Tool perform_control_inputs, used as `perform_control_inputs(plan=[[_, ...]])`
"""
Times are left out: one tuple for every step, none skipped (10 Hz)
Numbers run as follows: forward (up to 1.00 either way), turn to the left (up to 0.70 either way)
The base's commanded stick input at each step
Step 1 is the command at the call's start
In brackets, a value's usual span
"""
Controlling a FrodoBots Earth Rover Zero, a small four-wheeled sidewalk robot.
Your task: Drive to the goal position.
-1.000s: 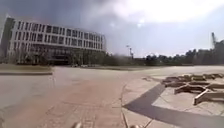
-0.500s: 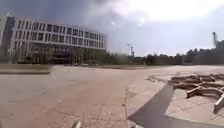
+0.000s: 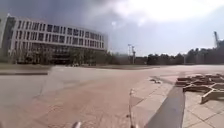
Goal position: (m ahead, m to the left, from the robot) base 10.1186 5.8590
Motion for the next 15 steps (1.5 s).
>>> perform_control_inputs(plan=[[0.7,-0.01],[0.7,-0.01],[0.7,-0.01],[0.7,-0.01],[0.7,-0.01],[0.7,-0.01],[0.7,-0.01],[0.7,-0.01],[0.7,-0.01],[0.7,-0.01],[0.7,-0.01],[0.7,-0.01],[0.7,-0.01],[0.7,-0.01],[0.7,-0.01]])
